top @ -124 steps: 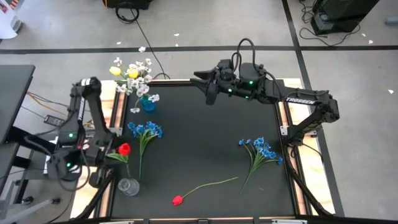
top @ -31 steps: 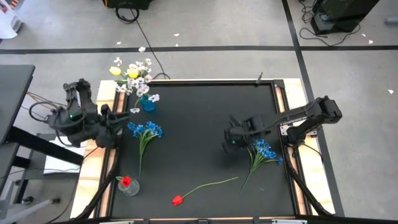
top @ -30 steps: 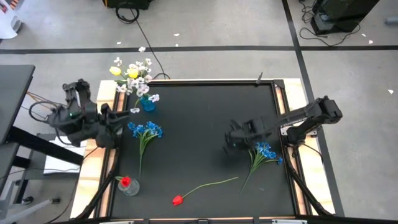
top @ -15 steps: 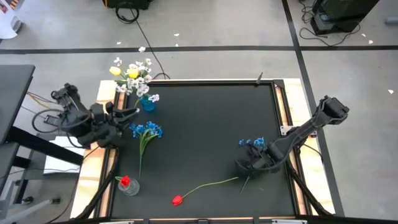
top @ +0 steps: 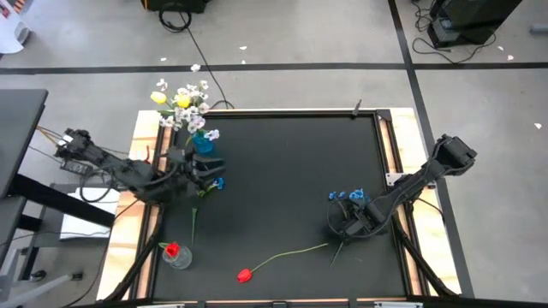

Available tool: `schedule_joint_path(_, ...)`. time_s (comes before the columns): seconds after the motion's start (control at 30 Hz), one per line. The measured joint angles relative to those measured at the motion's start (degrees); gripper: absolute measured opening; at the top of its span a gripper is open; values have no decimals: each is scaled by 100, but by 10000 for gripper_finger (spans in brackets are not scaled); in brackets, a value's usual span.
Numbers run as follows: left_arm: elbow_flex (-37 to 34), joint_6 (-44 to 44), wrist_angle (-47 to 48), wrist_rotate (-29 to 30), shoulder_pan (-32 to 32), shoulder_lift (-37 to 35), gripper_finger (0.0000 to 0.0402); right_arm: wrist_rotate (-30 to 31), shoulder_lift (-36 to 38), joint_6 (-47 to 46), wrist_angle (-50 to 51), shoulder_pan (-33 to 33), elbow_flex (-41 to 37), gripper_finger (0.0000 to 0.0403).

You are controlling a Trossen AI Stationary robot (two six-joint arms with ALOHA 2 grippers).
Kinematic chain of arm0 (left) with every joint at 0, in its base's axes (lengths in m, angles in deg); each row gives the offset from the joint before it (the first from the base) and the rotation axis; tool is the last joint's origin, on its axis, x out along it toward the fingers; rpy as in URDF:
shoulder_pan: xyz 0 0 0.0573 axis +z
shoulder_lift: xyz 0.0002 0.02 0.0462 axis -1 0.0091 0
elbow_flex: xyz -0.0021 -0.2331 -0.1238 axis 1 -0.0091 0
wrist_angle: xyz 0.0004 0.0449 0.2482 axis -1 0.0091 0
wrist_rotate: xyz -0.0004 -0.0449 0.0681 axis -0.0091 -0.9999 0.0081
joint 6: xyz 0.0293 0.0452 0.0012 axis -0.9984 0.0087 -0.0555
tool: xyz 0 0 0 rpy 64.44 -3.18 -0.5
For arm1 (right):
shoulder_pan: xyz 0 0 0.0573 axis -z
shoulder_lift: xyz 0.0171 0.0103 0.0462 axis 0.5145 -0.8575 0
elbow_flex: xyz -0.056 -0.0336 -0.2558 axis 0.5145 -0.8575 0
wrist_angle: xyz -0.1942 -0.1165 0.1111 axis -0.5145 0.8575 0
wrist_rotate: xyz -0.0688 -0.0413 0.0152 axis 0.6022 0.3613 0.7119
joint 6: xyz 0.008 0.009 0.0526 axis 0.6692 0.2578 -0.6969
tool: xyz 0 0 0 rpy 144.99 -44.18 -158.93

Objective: Sort flowers into vase by color
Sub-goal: Put the right blue flowers into the transparent vase

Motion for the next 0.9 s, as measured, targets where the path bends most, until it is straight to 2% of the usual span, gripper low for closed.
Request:
schedule_joint_path(0.13, 4, 447, 393, -575, 460, 102, 140, -5, -106, 199, -48, 39, -56, 178)
schedule_joint_path(0.27, 2, 1044, 1137, -1082, 912, 168, 140, 122, -78, 390, -23, 39, 44, 107)
schedule_joint_path(0.43, 2, 1861, 1926, -1899, 1317, 208, 140, 868, 104, 718, -501, 66, 201, 22)
schedule_joint_path(0.53, -7, 2086, 2022, -2154, 1431, 227, 139, 1363, 309, 1122, -1196, 136, 212, 18)
schedule_joint_path(0.63, -2, 2118, 1892, -2286, 1477, 234, 140, 1840, 591, 1952, -1615, 420, 214, 28)
schedule_joint_path(0.77, -2, 2114, 1656, -2338, 1464, 299, 155, 1968, 923, 3346, -2099, 971, 217, 26)
schedule_joint_path(0.9, 4, 2154, 1466, -2586, 1464, 442, 196, 1958, 1155, 5092, -3132, 1613, 217, 19)
